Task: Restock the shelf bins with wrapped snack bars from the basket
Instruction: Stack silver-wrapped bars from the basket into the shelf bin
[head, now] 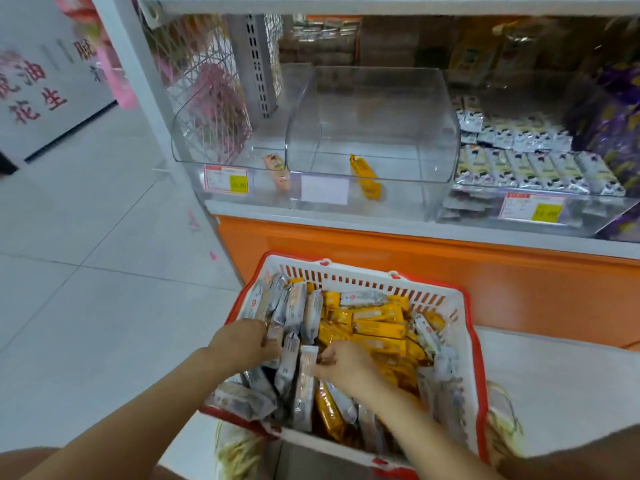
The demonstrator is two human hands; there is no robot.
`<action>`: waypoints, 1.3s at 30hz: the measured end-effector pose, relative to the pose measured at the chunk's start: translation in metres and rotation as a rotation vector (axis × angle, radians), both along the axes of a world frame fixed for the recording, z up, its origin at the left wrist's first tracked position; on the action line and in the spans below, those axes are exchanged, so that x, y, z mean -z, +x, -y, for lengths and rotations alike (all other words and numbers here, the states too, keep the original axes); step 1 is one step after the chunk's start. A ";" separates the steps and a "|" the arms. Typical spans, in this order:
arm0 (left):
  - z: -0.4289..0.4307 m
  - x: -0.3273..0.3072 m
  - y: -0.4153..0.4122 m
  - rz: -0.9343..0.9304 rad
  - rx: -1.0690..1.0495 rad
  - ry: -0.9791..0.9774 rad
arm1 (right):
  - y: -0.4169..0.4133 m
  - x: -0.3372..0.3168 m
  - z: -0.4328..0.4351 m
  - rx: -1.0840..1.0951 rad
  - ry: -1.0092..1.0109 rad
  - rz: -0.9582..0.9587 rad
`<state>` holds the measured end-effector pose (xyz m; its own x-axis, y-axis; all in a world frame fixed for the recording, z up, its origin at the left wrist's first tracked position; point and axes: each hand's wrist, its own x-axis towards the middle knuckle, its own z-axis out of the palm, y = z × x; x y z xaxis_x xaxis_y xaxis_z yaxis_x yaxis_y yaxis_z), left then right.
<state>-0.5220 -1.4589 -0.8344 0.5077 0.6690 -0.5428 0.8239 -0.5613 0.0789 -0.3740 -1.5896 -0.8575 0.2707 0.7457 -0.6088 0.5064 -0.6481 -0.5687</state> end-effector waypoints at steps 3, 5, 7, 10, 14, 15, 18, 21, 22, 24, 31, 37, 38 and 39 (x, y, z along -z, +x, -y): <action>0.004 0.006 0.005 0.011 -0.065 -0.036 | -0.030 0.016 0.008 -0.075 0.024 0.246; 0.006 0.005 0.010 -0.009 -0.095 -0.033 | -0.048 0.019 0.009 -0.135 0.064 0.333; 0.006 0.006 0.012 -0.008 -0.112 -0.011 | -0.062 0.022 0.007 -0.126 0.077 0.364; 0.003 0.010 0.012 0.023 -0.176 -0.010 | -0.068 0.029 0.010 -0.090 0.084 0.400; 0.006 0.010 0.014 0.011 -0.210 0.037 | -0.048 0.026 0.018 -0.079 0.145 0.367; 0.007 0.010 0.015 0.005 -0.217 0.054 | -0.040 0.022 0.017 -0.028 0.138 0.299; 0.003 0.005 0.016 0.106 -0.330 -0.043 | -0.011 0.006 0.008 0.323 0.107 -0.132; -0.007 -0.010 0.019 0.236 -0.425 -0.167 | 0.015 -0.017 0.002 0.688 0.171 -0.768; -0.010 -0.016 0.022 0.292 -0.462 -0.222 | 0.023 -0.025 0.003 0.752 0.205 -0.952; -0.010 -0.029 0.029 0.475 -0.575 -0.433 | 0.034 -0.037 0.007 0.811 0.261 -1.203; 0.002 -0.050 0.054 0.953 -0.780 -0.963 | 0.041 -0.074 0.007 0.676 0.475 -1.293; 0.002 -0.052 0.070 1.063 -0.731 -0.950 | 0.045 -0.087 0.007 0.616 0.667 -1.065; 0.003 -0.052 0.073 1.076 -0.750 -0.966 | 0.046 -0.085 0.006 0.671 0.680 -1.061; 0.006 -0.054 0.077 1.082 -0.777 -0.980 | 0.046 -0.082 0.004 0.730 0.680 -1.051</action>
<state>-0.4455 -1.4645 -0.7802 0.6362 0.5658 -0.5245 0.1966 0.5385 0.8194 -0.3279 -1.5939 -0.7758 0.3694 0.8597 -0.3527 -0.6500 -0.0323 -0.7592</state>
